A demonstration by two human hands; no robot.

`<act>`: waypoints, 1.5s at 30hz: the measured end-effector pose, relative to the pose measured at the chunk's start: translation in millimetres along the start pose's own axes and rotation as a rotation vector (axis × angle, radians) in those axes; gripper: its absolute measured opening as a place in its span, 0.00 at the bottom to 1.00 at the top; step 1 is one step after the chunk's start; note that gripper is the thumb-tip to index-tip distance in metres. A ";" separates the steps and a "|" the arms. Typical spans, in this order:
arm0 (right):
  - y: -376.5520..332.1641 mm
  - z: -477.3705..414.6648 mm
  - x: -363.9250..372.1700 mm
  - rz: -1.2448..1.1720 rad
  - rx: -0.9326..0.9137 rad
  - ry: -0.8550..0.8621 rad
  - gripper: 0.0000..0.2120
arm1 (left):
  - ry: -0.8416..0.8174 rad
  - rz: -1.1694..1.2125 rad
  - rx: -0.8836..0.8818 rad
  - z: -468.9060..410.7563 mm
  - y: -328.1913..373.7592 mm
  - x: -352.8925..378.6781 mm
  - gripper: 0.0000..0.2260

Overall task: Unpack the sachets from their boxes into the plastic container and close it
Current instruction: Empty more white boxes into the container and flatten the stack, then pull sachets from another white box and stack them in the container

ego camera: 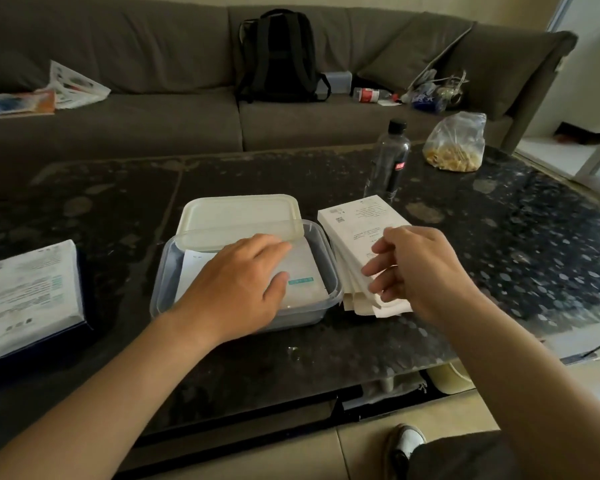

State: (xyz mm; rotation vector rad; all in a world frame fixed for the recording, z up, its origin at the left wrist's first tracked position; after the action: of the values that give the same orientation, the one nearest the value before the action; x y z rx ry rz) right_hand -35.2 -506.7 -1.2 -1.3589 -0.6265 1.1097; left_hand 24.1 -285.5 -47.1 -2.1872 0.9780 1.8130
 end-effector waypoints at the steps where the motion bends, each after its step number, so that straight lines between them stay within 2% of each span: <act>1: -4.7 1.0 10.8 0.021 -0.023 -0.042 0.12 | 0.019 0.010 -0.037 1.0 -5.8 -5.1 0.20; 7: -15.1 2.8 79.0 0.312 -0.268 -0.202 0.08 | 0.098 -0.067 -0.327 12.7 -60.0 -47.9 0.12; 9: -12.7 2.3 99.9 0.423 -0.363 -0.212 0.07 | 0.072 -0.122 -0.456 20.5 -82.3 -63.5 0.12; 13: -7.3 6.0 132.9 0.690 -0.627 -0.200 0.05 | -0.069 -0.239 -0.700 39.1 -130.1 -82.6 0.23; 15: -5.4 8.8 149.0 0.715 -0.710 -0.223 0.06 | -0.156 -0.306 -0.818 52.7 -157.9 -84.6 0.30; 19: -2.5 12.5 170.5 0.721 -0.781 -0.264 0.07 | -0.258 -0.246 -1.067 76.5 -194.7 -77.3 0.46; 22: -0.6 14.5 181.5 0.705 -0.798 -0.280 0.09 | -0.281 -0.144 -1.168 86.2 -211.9 -71.8 0.52; 30: -0.5 15.8 199.9 0.680 -0.800 -0.309 0.09 | -0.293 -0.090 -1.223 88.8 -223.4 -65.9 0.52; 37: 0.0 13.2 203.0 0.659 -0.783 -0.316 0.09 | -0.203 -0.093 -1.224 84.2 -218.0 -74.3 0.47; 42: -3.9 12.0 199.9 0.639 -0.789 -0.297 0.08 | -0.078 0.104 -1.211 72.3 -206.9 -85.6 0.45; 45: -8.2 12.6 201.0 0.560 -0.761 -0.328 0.07 | 0.016 0.265 -1.123 57.3 -178.9 -92.0 0.41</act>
State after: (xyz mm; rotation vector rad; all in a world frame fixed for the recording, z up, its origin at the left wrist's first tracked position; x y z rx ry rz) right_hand 35.7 -321.8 -39.0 -2.1063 -1.0049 1.6572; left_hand 69.8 -82.1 -30.0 -2.6498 0.1907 2.9602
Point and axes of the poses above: each hand's wrist, its own z-axis away from the middle knuckle, its own x-axis out of the palm, y = z × x, the point moved 2 cm from there along -z, towards the middle knuckle, and after that the axes turned 6 degrees about -x, right-handed, at the moved point
